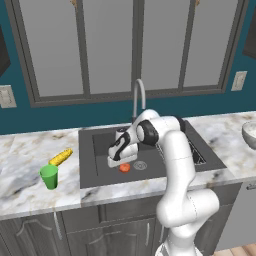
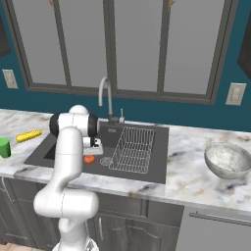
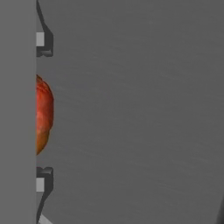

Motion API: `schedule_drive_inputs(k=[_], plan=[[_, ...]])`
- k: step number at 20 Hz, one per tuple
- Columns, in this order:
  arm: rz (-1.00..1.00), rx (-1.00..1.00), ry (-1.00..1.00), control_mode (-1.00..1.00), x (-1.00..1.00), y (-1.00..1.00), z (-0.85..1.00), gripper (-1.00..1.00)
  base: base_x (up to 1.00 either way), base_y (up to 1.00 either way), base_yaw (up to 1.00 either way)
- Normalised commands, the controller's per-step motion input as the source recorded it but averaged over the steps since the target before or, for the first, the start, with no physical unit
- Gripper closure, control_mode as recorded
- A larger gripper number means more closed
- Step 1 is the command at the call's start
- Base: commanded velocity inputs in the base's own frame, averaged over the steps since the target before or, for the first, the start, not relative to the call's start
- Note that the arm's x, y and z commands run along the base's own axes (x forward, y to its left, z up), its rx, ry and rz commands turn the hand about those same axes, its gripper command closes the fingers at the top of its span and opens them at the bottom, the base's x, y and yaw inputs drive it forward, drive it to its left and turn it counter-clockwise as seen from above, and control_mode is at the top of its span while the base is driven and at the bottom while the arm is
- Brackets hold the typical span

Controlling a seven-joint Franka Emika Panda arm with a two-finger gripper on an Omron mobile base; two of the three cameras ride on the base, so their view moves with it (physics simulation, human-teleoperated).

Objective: Remove the squash and corn from the sink. Then move the bowl and cup from the counter to the sink for washing.

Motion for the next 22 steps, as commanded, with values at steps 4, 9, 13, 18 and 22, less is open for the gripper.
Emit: schedule_drive_inputs(k=[4,9,13,18,22], plan=[[-0.04,0.0,0.0,-1.0,0.0,0.0,-0.07,-1.0,0.0,0.0,0.0],[-0.05,0.0,0.0,-1.0,0.0,0.0,-0.03,-1.0,0.0,0.0,0.0],[-0.05,0.0,0.0,-1.0,-0.01,0.0,0.0,-1.0,0.0,0.0,0.0],[-0.05,0.0,0.0,-1.0,-0.02,0.0,0.0,-1.0,0.0,0.0,0.0],[-0.06,0.0,0.0,-1.0,-0.05,-0.01,0.0,-1.0,0.0,0.0,0.0]])
